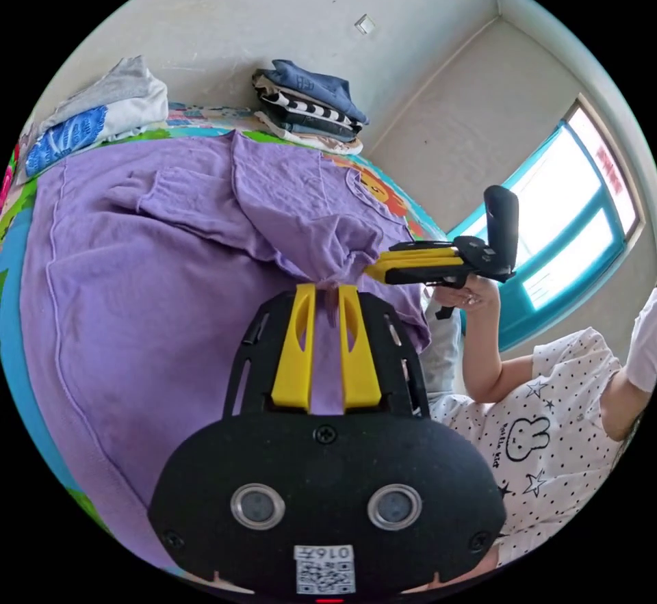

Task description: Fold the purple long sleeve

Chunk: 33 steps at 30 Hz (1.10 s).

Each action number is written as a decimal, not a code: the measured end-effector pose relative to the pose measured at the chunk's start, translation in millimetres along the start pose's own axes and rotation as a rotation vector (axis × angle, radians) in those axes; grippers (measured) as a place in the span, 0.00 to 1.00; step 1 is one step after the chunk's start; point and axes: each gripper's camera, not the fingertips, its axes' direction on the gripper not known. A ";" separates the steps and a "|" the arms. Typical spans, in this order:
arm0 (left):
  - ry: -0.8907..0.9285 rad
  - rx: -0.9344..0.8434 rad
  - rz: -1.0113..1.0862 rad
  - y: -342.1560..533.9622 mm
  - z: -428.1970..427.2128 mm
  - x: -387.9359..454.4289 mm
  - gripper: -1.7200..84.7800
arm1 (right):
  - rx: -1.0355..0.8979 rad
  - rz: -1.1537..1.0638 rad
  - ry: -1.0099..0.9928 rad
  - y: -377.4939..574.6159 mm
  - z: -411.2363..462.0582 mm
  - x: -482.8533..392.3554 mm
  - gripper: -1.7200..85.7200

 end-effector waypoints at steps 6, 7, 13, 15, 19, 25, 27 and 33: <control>0.039 -0.004 0.004 8.9 -12.6 4.3 0.07 | -0.033 0.086 -0.055 -10.2 7.4 18.8 0.07; 0.031 -0.007 0.002 10.1 -13.8 4.6 0.07 | -0.040 0.093 -0.094 -12.4 9.9 22.2 0.06; -0.005 0.083 0.001 12.2 -64.4 7.0 0.06 | 0.070 0.087 -0.281 -17.8 -20.2 26.9 0.04; -0.071 0.089 0.053 11.8 -83.8 17.1 0.05 | 0.142 0.077 -0.415 -20.7 -36.2 27.5 0.03; -0.149 0.056 0.076 21.0 -91.8 22.8 0.04 | 0.158 0.067 -0.454 -31.4 -37.9 10.7 0.04; -0.170 -0.082 -0.051 52.9 -80.3 -3.1 0.02 | 0.047 0.120 -0.385 -43.9 -16.0 -2.1 0.07; -0.177 -0.112 -0.113 64.6 -79.9 -14.7 0.02 | 0.040 0.136 -0.405 -47.5 -13.9 0.8 0.08; -0.199 -0.051 -0.136 91.7 -104.2 -14.4 0.01 | 0.025 0.207 -0.432 -55.4 -13.6 1.5 0.05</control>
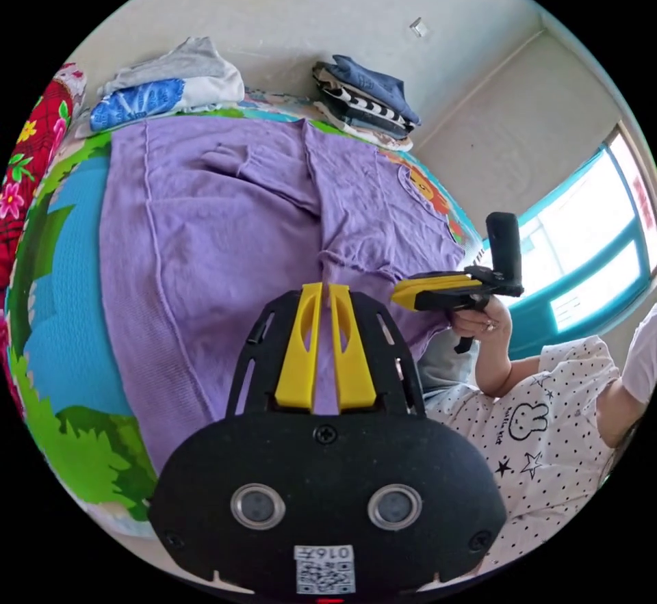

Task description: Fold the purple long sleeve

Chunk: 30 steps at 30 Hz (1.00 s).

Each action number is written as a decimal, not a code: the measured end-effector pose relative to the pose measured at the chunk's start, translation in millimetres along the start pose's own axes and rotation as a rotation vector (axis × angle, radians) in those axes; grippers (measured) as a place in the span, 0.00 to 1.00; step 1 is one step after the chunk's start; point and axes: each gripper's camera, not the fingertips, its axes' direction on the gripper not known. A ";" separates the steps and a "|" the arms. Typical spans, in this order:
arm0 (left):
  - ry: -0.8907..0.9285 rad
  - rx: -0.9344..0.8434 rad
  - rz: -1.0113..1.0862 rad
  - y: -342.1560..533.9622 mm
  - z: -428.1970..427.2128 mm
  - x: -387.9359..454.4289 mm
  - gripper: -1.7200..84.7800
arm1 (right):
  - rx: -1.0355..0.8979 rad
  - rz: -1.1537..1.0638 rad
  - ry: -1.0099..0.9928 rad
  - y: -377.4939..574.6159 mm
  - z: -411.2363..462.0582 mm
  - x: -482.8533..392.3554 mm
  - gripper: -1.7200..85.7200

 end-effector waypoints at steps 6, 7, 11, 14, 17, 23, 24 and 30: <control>-0.146 0.144 -0.143 55.4 -59.9 -16.7 0.01 | -0.255 -0.373 0.043 1.1 2.0 -69.1 0.02; -0.164 0.167 -0.160 63.6 -67.7 -18.4 0.02 | -0.211 -0.405 0.102 4.2 -8.0 -82.3 0.02; -0.329 0.258 -0.340 125.1 -114.6 -35.2 0.07 | -0.059 -0.433 0.346 8.5 -40.5 -117.4 0.02; -0.360 0.331 -0.460 167.9 -139.8 -48.9 0.12 | -0.047 -0.434 0.457 11.3 -52.2 -133.0 0.02; -0.247 0.489 -0.506 205.2 -158.1 -60.1 0.15 | -0.039 -0.425 0.463 13.1 -64.2 -145.3 0.02; -0.149 0.464 -0.508 212.0 -157.0 -74.9 0.14 | -0.028 -0.411 0.389 13.4 -88.1 -171.5 0.02; -0.167 0.484 -0.507 212.3 -158.8 -75.1 0.13 | -0.026 -0.410 0.392 13.9 -90.4 -174.5 0.02; -0.122 0.562 -0.544 218.6 -180.1 -82.8 0.04 | -0.026 -0.394 0.443 22.6 -113.4 -202.0 0.02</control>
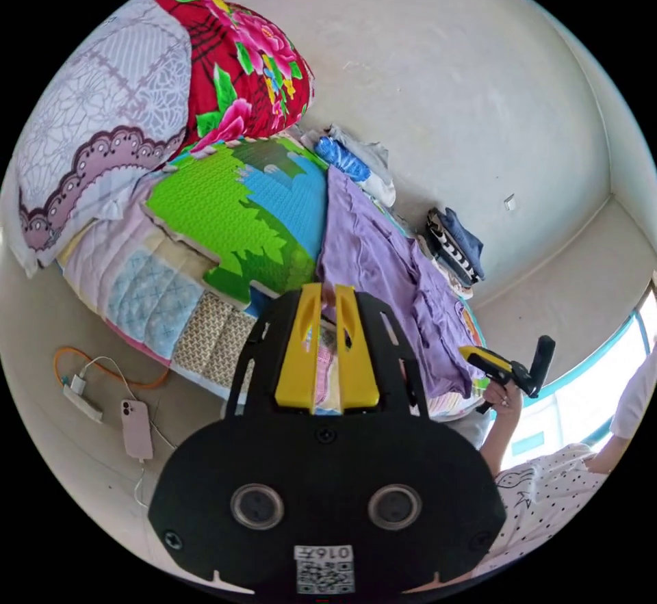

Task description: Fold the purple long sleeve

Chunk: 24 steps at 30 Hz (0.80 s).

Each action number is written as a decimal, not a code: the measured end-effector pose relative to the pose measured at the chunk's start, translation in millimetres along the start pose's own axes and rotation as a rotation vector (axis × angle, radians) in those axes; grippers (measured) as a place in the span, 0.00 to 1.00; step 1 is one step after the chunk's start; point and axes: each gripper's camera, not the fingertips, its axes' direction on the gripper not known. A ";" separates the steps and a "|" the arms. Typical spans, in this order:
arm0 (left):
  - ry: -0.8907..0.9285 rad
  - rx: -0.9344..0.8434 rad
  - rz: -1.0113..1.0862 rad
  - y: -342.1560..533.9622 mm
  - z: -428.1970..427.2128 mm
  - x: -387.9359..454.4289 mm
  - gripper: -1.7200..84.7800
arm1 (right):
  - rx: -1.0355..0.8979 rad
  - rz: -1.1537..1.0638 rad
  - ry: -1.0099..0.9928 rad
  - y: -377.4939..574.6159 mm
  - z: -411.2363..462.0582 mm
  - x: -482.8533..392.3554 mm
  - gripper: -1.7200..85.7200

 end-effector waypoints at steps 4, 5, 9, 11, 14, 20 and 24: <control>0.074 0.061 0.051 -9.1 -20.8 15.7 0.02 | 0.090 -0.041 0.020 -3.0 -30.8 -23.8 0.05; 0.088 0.068 0.069 -14.5 -24.5 21.7 0.02 | 0.144 -0.091 0.022 -6.6 -40.4 -41.0 0.06; 0.167 0.071 0.123 -34.3 -24.7 41.6 0.02 | 0.376 -0.255 0.036 -23.5 -60.6 -119.2 0.15; 0.220 0.066 0.133 -41.7 -21.5 48.3 0.02 | 0.460 -0.316 0.063 -41.2 -58.2 -175.7 0.18; 0.285 0.056 0.153 -52.1 -16.0 57.9 0.02 | 0.400 -0.372 0.137 -70.0 -35.7 -228.2 0.18; 0.359 0.053 0.208 -81.4 -8.9 40.6 0.07 | 0.377 -0.281 0.229 -90.5 -24.4 -251.2 0.06; 0.231 0.015 0.067 -130.7 24.5 -5.4 0.08 | 0.410 -0.227 0.188 -77.8 -46.7 -234.7 0.04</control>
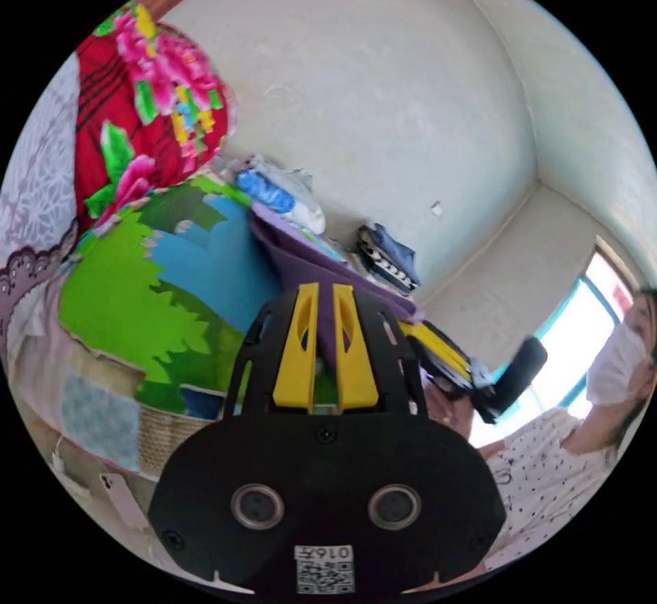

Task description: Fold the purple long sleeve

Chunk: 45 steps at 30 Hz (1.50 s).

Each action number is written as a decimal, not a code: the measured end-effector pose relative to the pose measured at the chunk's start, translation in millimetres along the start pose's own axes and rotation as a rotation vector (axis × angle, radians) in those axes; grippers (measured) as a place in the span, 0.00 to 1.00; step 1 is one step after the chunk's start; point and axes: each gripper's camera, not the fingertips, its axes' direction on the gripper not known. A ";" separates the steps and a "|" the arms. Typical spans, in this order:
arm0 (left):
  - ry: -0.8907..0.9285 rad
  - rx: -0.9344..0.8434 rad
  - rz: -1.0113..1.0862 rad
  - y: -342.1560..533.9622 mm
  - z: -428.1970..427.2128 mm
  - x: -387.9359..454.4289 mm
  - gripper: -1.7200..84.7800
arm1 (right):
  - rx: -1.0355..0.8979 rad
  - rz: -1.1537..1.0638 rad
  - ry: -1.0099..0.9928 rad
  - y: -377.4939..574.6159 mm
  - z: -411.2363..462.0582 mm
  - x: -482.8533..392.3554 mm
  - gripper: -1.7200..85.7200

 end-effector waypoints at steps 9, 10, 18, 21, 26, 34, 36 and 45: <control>0.218 -0.204 -0.225 -111.4 127.8 -41.5 0.18 | 0.007 -0.055 0.041 22.6 -42.7 -3.8 0.04; 0.240 -0.195 -0.244 -116.9 133.1 -43.9 0.18 | 0.001 -0.067 0.053 27.4 -45.5 -5.6 0.03; 0.158 -0.320 -0.368 -182.2 243.3 -66.3 0.18 | -0.002 -0.069 0.050 57.7 -60.9 -4.8 0.04; 0.215 -0.307 -0.422 -197.9 280.9 -71.7 0.16 | 0.004 -0.095 0.042 72.6 -66.8 -8.4 0.03; 0.229 -0.311 -0.466 -213.7 339.4 -66.9 0.09 | 0.003 -0.158 0.011 105.4 -76.0 -18.6 0.03; 0.182 -0.307 -0.298 -238.6 373.1 -4.5 0.01 | 0.004 -0.147 -0.013 164.5 -77.0 -13.6 0.04; 0.181 -0.296 -0.238 -251.4 377.3 31.2 0.01 | 0.018 -0.103 -0.063 176.9 -79.6 -4.7 0.04; 0.038 -0.425 -0.034 -268.7 458.6 197.7 0.01 | 0.183 0.037 -0.048 268.6 -132.0 53.8 0.03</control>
